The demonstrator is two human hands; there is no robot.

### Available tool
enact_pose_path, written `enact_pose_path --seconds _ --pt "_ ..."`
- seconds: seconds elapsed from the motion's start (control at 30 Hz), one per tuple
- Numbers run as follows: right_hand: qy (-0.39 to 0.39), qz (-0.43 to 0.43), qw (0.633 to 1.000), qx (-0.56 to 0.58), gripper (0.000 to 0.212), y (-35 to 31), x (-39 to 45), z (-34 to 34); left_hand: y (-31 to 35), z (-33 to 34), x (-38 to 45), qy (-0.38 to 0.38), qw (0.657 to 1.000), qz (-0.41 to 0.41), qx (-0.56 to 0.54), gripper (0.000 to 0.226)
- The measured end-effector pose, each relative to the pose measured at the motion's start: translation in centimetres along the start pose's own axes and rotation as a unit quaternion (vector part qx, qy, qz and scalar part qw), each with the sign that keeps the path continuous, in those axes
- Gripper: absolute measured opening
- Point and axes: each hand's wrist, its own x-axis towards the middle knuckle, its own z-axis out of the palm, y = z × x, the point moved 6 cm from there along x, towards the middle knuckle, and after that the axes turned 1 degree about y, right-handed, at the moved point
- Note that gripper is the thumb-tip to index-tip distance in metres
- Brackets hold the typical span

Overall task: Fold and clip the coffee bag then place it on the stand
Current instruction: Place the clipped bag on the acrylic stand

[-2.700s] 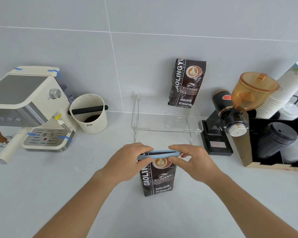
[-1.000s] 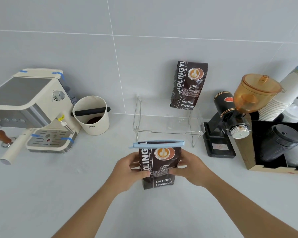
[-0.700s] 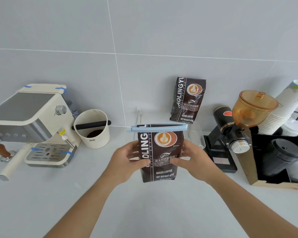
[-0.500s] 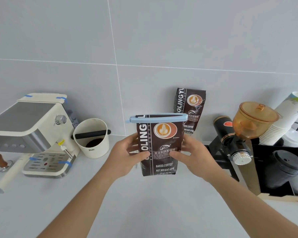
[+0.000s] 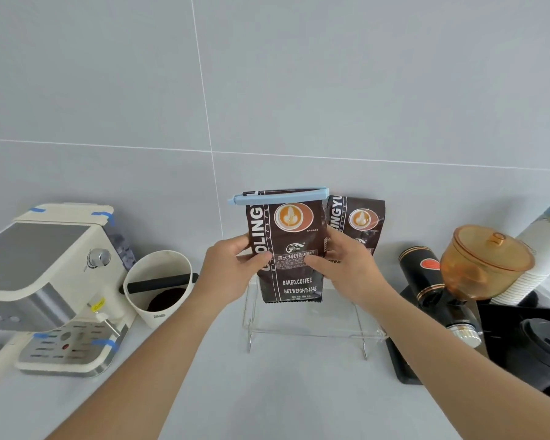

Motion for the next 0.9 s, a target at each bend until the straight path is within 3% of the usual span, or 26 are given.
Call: enact_pose_path --seconds 0.9 --pt "0.063 0.129 0.989 0.040 0.045 7.7 8.1 3.5 -6.5 2.6 9.0 0.005 0.999 -0.052 -0.011 0.030"
